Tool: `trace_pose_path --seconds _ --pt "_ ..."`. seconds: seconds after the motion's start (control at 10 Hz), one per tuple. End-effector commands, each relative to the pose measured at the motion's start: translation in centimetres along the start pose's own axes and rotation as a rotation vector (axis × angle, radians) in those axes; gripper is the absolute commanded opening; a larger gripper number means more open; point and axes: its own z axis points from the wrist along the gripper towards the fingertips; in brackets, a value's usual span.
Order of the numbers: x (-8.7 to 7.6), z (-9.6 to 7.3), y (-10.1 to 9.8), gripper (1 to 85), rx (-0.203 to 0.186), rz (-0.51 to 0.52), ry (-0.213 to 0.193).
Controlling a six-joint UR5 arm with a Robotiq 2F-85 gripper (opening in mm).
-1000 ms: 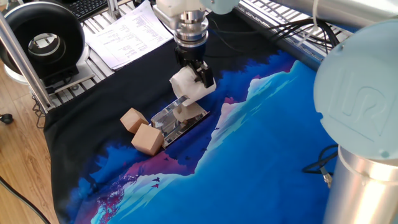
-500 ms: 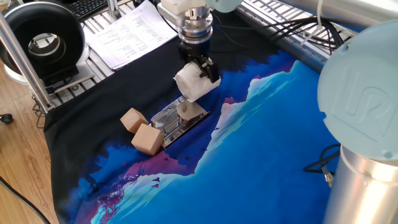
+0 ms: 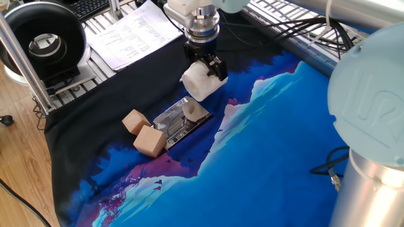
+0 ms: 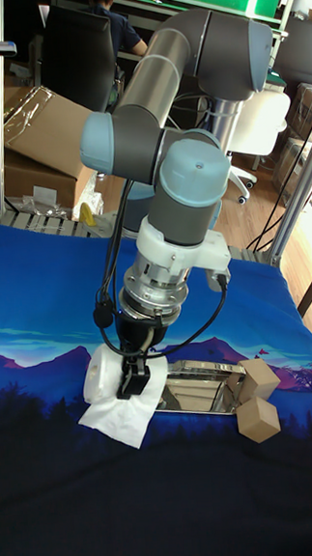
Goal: Put the toilet paper on its holder
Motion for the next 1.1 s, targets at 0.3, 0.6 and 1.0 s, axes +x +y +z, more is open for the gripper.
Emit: trace_pose_path --seconds 0.3,0.6,1.0 --pt "-2.4 1.1 1.2 55.7 -0.001 0.044 -0.059" --pt "-2.1 1.2 0.5 50.3 0.028 0.025 -0.047" --pt "-2.0 1.2 -0.4 52.3 0.063 -0.031 -0.042"
